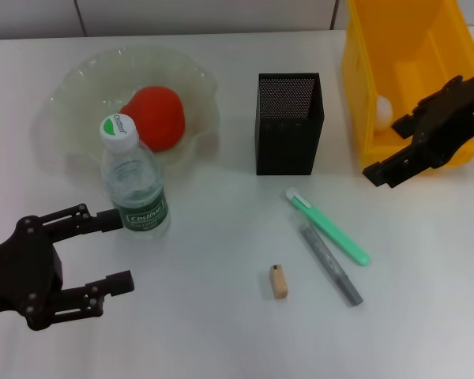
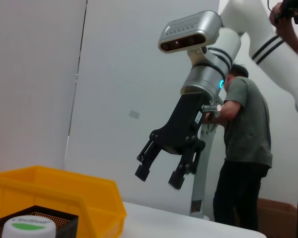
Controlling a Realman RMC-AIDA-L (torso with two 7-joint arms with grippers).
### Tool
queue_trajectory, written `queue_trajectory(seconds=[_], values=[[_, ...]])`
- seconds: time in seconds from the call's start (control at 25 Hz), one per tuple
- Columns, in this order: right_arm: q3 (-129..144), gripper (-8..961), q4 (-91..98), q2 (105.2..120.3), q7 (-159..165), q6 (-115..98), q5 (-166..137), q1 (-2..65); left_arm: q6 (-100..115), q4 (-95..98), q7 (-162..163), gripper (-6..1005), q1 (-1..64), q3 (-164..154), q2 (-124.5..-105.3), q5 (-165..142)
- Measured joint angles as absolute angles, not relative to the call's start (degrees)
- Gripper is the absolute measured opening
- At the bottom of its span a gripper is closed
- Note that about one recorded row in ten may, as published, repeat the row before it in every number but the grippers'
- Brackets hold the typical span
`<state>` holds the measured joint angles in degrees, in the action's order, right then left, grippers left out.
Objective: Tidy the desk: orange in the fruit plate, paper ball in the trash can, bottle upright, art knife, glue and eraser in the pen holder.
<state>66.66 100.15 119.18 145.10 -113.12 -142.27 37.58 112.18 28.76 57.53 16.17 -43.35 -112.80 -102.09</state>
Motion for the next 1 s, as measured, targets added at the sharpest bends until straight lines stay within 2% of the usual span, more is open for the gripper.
queue_trajectory(seconds=[0.44, 1.0], values=[[82.6, 744, 81.4, 119.52, 155.0, -96.4, -151.3, 41.5, 109.1, 28.3, 57.7, 766, 17.2, -43.7, -113.72, -103.9], [87.5, 736, 63.0, 119.89, 157.3, -83.1, -147.8, 47.8, 106.2, 28.3, 58.5, 765, 16.9, -43.7, -114.9, -105.7]])
